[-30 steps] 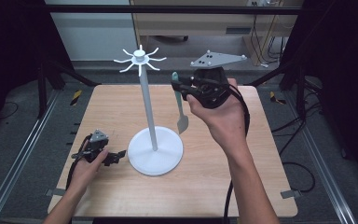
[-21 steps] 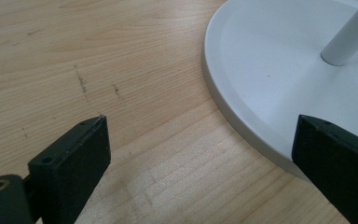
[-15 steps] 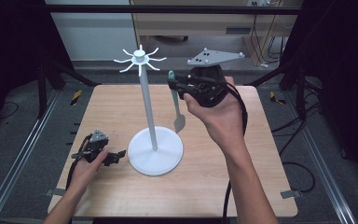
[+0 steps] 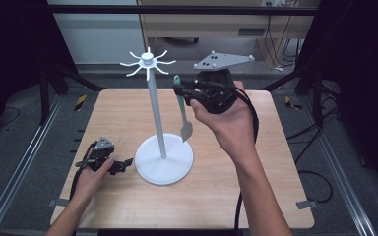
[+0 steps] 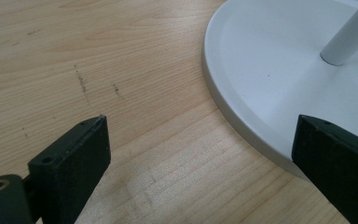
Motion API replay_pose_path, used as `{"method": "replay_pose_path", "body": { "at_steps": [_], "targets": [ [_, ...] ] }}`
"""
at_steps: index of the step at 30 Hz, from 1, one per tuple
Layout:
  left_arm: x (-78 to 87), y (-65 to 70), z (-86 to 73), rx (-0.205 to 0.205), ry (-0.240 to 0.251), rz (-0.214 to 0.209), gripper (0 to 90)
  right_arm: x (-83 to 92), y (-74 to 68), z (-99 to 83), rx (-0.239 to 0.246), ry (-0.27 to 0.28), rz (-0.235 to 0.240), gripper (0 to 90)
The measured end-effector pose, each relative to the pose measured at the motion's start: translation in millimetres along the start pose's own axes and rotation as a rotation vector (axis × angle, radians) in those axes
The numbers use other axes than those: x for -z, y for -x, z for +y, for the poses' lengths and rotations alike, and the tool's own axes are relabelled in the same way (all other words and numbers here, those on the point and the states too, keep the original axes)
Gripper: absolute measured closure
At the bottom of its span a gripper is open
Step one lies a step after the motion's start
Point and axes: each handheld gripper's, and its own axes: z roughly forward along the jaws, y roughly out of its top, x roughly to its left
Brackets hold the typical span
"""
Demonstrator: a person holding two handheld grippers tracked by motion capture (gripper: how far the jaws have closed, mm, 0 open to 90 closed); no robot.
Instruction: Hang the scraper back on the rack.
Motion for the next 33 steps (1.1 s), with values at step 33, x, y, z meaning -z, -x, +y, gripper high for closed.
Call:
{"method": "replay_pose_path", "body": {
  "at_steps": [33],
  "targets": [
    [-0.2, 0.4, 0.2, 0.001, -0.002, -0.006, 4.1, -5.1, -4.5, 19.5, 0.007, -0.020, 0.023, 74.5]
  ]
}}
